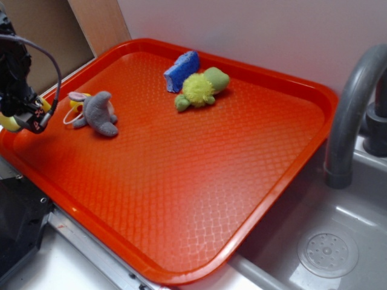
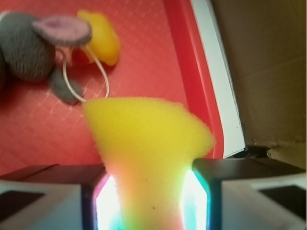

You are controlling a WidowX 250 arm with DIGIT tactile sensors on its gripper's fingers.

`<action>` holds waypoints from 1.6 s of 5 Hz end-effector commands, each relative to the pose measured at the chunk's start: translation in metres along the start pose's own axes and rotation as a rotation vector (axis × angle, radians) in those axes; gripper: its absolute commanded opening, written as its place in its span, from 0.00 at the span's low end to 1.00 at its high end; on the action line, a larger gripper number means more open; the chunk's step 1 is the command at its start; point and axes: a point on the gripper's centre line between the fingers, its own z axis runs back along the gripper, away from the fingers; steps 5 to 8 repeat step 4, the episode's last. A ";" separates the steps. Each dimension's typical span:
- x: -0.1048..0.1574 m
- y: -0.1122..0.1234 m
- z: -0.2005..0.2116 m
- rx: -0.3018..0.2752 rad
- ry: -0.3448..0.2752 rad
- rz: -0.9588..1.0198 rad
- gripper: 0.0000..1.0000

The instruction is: Grab the green sponge.

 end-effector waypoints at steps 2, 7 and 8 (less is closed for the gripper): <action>0.010 -0.036 0.184 -0.343 -0.228 -0.232 0.00; 0.003 -0.042 0.192 -0.464 -0.214 -0.279 0.00; 0.003 -0.042 0.192 -0.464 -0.214 -0.279 0.00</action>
